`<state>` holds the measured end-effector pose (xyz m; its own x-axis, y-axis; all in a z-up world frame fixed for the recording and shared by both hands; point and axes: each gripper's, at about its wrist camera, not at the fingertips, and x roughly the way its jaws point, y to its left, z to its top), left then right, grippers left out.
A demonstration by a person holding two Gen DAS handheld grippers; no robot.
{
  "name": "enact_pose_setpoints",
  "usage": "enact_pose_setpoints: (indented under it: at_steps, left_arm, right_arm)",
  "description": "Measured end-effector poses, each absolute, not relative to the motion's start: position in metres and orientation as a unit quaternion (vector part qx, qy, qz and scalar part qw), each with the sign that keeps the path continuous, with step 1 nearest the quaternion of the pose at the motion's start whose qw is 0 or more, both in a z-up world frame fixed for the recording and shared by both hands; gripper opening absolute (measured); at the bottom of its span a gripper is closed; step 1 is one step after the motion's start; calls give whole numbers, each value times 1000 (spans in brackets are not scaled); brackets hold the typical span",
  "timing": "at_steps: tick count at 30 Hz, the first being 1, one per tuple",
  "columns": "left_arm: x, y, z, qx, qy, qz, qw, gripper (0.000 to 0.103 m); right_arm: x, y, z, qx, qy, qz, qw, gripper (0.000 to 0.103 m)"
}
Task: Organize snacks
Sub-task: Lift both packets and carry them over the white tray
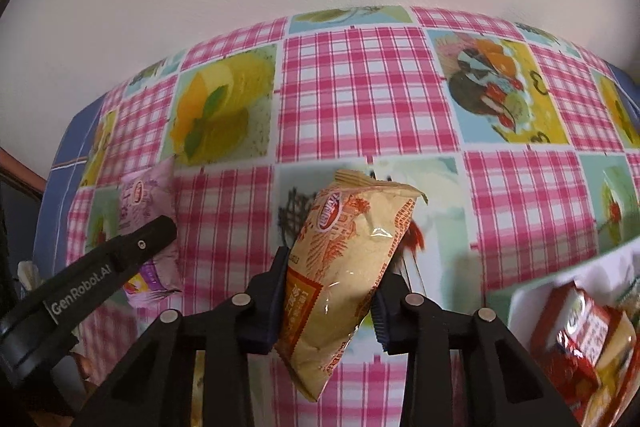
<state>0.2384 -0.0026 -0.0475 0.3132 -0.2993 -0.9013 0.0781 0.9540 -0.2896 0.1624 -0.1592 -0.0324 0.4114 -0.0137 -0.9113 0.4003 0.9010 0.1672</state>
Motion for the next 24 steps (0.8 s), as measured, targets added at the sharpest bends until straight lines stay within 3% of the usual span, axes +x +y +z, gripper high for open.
enact_pose_setpoints:
  at_steps: [24]
  left_arm:
    - [88,50,35,-160,518,-76,837,39]
  right_arm:
    - [12,-136,33,186,486,-123,845,37]
